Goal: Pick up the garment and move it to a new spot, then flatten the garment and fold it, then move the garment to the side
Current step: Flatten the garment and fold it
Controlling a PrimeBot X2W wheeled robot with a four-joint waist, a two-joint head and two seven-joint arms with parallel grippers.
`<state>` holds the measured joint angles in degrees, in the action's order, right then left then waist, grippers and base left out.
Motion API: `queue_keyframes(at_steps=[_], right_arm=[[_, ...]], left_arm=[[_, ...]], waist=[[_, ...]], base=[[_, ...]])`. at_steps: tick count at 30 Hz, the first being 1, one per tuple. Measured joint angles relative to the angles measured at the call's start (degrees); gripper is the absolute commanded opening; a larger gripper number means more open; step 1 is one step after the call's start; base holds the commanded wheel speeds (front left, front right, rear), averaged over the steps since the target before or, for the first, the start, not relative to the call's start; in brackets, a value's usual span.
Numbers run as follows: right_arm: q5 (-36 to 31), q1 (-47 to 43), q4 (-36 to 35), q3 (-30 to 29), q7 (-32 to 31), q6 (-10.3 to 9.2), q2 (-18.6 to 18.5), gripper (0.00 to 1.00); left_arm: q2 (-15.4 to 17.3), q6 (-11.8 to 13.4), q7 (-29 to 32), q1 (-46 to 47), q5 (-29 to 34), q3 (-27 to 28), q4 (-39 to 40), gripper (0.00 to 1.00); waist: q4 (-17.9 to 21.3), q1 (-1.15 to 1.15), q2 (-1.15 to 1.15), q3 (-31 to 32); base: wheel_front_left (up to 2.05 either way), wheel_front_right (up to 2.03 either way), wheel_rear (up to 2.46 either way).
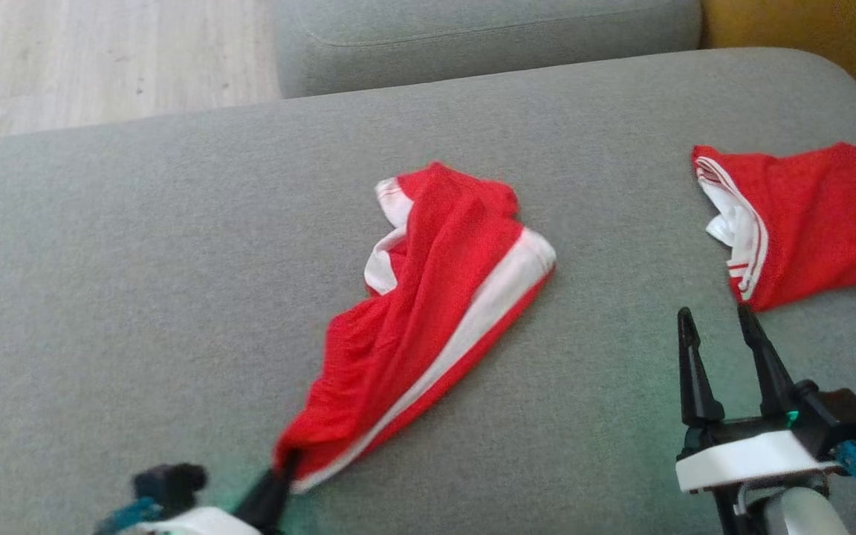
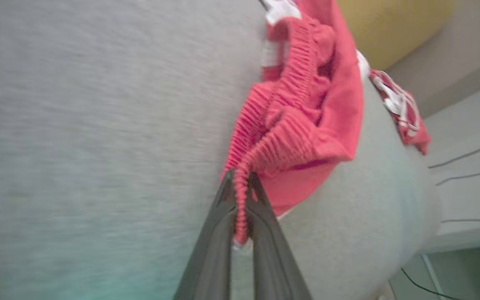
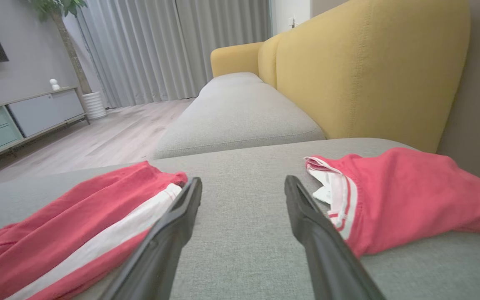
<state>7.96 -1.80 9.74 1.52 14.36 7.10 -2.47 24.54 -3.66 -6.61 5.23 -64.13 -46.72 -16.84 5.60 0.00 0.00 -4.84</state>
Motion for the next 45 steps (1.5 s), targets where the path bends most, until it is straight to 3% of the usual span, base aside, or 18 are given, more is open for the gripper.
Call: queue_keyframes(at_steps=[5, 9, 10, 11, 12, 13, 14, 18, 19, 24, 27, 31, 34, 37, 41, 45], right_arm=[[-0.1, 0.0, 0.1, 0.0, 0.0, 0.0, 0.0, 1.0], [-0.1, 0.0, 0.3, 0.1, 0.0, 0.0, 0.0, 1.0], [-0.1, 0.0, 0.3, 0.2, 0.0, 0.0, 0.0, 1.0], [-0.1, 0.0, 0.3, 0.3, 0.0, 0.0, 0.0, 1.0], [-0.1, 0.0, 0.3, 0.4, 0.0, 0.0, 0.0, 1.0], [-0.1, 0.0, 0.4, 0.5, 0.0, 0.0, 0.0, 1.0], [-0.1, 0.0, 0.4, 0.5, 0.0, 0.0, 0.0, 1.0], [-0.1, -0.3, 0.3, 0.4, 0.0, 0.0, 0.0, 1.0], [-0.1, -0.3, 0.3, 0.4, 0.0, 0.0, 0.0, 1.0], [-0.1, -1.6, 0.2, 0.1, 0.0, 0.0, 0.0, 1.0], [-0.3, -1.8, -0.1, 0.3, 0.0, 0.0, 0.0, 1.0], [-0.4, -1.8, -0.4, 0.7, 0.0, 0.0, 0.0, 1.0], [-0.4, -1.8, -0.8, 1.0, 0.0, 0.0, 0.0, 1.0], [-0.4, -1.3, -1.0, 1.9, 0.0, 0.0, 0.0, 1.0], [-0.4, 0.3, -1.4, 2.7, 0.0, 0.0, 0.0, 1.0], [-0.4, 1.4, -1.9, 3.5, 0.0, 0.0, 0.0, 1.0]], left_arm=[[3.2, 1.9, -0.2, 0.0, -0.8, 2.5, -3.9, 0.0], [3.7, 3.4, 1.1, 0.0, -1.3, 2.5, -4.5, 0.0], [3.7, 4.1, 0.9, 0.0, -1.2, 2.5, -4.6, 0.04], [3.7, 4.8, 0.6, 0.0, -1.2, 2.6, -4.8, 0.35], [3.7, 5.5, 0.4, -0.1, -1.2, 2.8, -4.9, 0.87], [3.7, 6.3, 0.2, -0.3, -1.2, 3.2, -4.9, 0.87], [3.8, 7.1, -0.2, -0.7, -1.2, 3.5, -4.7, 1.0], [5.5, 12.6, -0.5, -3.3, -0.3, 4.1, -1.4, 1.0], [5.5, 12.6, -0.5, -3.3, -0.3, 4.1, -1.4, 1.0], [10.8, 24.7, 0.0, -9.4, 0.2, 6.3, 6.3, 1.0], [14.0, 31.4, -0.6, -11.4, 1.3, 8.4, 15.3, 1.0], [16.6, 36.3, -1.3, -9.6, 6.6, 8.7, 25.9, 1.0], [14.9, 36.3, -1.5, -4.1, 10.9, 5.9, 30.3, 1.0], [9.3, 32.3, 0.4, 3.7, 14.4, -0.5, 28.4, 1.0], [-0.1, 25.7, 1.9, 12.9, 17.8, -7.7, 18.5, 1.0], [-4.8, 20.1, 3.1, 17.6, 18.6, -11.1, 5.5, 1.0]], waist=[[-1.1, 0.0, 0.0, 0.3], [-1.1, 0.0, 0.0, 0.7], [-1.0, 0.0, 0.0, 0.9], [-0.9, 0.0, 0.0, 1.0], [-0.7, 0.0, 0.0, 1.2], [-0.5, 0.0, 0.0, 1.4], [-0.3, 0.0, 0.0, 1.5], [0.8, 0.0, 0.0, 2.2], [0.8, 0.0, 0.0, 2.2], [2.0, 0.0, 0.0, 2.7], [2.6, 0.0, 0.0, 2.8], [3.9, 0.0, 0.0, 2.5], [4.8, 0.0, 0.0, 1.8], [5.7, 0.01, 0.0, 0.7], [7.3, 0.01, 0.0, -1.2], [9.3, 0.02, 0.0, -2.8]], base=[[0.0, 0.0, 0.0], [0.0, 0.0, 0.0], [0.0, 0.0, 0.0], [0.0, 0.0, 0.0], [0.0, 0.0, 0.0], [0.0, 0.0, 0.0], [0.0, 0.0, 0.0], [0.0, 0.0, 0.0], [0.0, 0.0, 0.0], [0.0, 0.0, 0.0], [0.0, 0.0, 0.0], [0.0, 0.0, 0.0], [0.0, 0.0, 0.0], [0.0, 0.0, 0.0], [0.0, 0.0, 0.0], [0.0, 0.0, 0.0]])
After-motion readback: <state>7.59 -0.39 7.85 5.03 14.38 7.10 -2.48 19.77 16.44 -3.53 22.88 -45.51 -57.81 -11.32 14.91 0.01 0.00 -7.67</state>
